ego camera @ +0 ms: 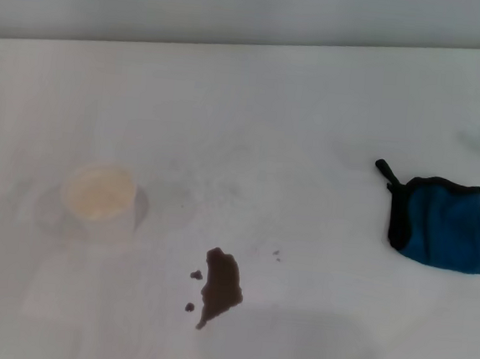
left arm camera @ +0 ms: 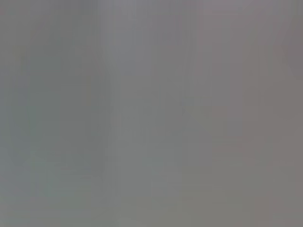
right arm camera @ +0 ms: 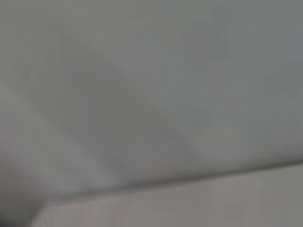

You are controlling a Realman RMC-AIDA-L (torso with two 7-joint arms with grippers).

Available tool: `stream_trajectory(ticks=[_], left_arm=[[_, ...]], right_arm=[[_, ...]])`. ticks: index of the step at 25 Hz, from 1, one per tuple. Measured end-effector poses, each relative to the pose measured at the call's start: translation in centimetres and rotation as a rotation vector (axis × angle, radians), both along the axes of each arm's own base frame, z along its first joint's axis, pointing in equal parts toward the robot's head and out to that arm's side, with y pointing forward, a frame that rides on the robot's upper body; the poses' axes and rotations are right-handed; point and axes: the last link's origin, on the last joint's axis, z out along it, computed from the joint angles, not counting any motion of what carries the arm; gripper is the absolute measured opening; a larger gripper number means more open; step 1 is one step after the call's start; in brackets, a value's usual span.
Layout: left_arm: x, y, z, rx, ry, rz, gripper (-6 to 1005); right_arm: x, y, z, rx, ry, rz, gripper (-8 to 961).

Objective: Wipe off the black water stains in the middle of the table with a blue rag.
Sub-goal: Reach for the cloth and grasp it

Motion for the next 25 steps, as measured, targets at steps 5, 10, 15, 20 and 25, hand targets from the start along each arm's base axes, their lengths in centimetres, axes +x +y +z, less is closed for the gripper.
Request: stream_trajectory(ticks=[5, 10, 15, 20, 25], left_arm=[[0.3, 0.5, 0.0, 0.005, 0.018, -0.015, 882], [0.5, 0.9, 0.0, 0.007, 0.028, -0.026, 883], [0.7, 1.4, 0.1, 0.016, 0.034, -0.032, 883], [0.9, 2.0, 0.3, 0.036, 0.054, -0.037, 883], [0.7, 2.5, 1.1, 0.091, 0.055, -0.011, 882]], right_arm=[[-3.5, 1.7, -1.4, -0.133, -0.219, 0.007, 663], [-5.8, 2.9, -3.6, -0.222, -0.435, -0.030, 662], [-7.1, 3.9, -6.8, -0.318, -0.620, -0.070, 662], [-8.5, 4.4, -10.0, -0.385, -0.721, -0.053, 662], [-9.5, 4.7, -12.7, -0.421, -0.774, -0.067, 662]])
